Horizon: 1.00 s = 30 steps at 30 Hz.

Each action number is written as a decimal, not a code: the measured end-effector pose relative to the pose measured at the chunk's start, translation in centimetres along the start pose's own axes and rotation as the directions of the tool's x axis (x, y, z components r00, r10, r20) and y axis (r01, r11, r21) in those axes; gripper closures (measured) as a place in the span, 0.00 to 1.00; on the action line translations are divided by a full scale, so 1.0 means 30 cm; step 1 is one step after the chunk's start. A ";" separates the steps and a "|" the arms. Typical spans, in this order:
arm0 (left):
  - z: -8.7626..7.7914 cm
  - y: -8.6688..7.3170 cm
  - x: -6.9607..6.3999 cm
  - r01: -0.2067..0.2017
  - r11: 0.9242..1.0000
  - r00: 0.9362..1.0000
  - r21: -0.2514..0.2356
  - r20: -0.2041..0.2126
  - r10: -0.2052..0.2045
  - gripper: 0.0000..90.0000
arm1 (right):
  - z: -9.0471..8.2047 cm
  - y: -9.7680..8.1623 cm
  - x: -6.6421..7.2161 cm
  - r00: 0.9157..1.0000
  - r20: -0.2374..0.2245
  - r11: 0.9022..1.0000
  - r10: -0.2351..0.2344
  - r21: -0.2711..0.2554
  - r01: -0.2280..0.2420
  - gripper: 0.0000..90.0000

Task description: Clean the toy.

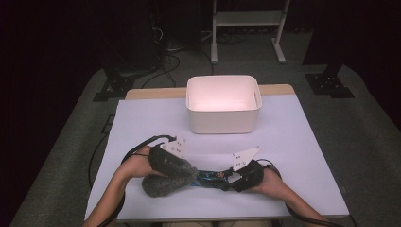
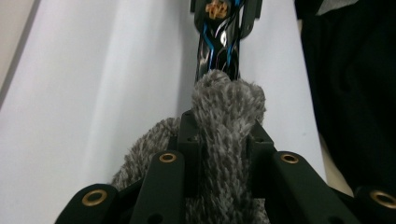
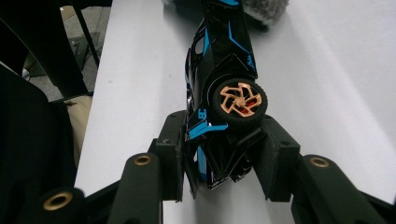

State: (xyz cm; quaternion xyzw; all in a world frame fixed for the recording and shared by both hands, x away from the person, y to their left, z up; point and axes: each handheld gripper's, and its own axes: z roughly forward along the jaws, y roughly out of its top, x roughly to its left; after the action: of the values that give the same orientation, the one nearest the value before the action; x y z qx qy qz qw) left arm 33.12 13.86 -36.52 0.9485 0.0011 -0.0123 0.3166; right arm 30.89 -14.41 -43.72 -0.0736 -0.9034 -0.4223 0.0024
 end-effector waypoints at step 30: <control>0.101 0.169 0.012 -0.107 0.994 0.992 0.016 0.074 0.106 0.82 | 0.001 0.002 -0.002 1.000 -0.003 1.000 0.001 0.002 -0.001 0.64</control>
State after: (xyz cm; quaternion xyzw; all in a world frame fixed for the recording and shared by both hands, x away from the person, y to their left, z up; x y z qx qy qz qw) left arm 33.46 7.99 -35.91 0.9492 -0.0611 -0.0299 0.3071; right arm 30.97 -14.35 -43.69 -0.0735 -0.9039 -0.4213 0.0039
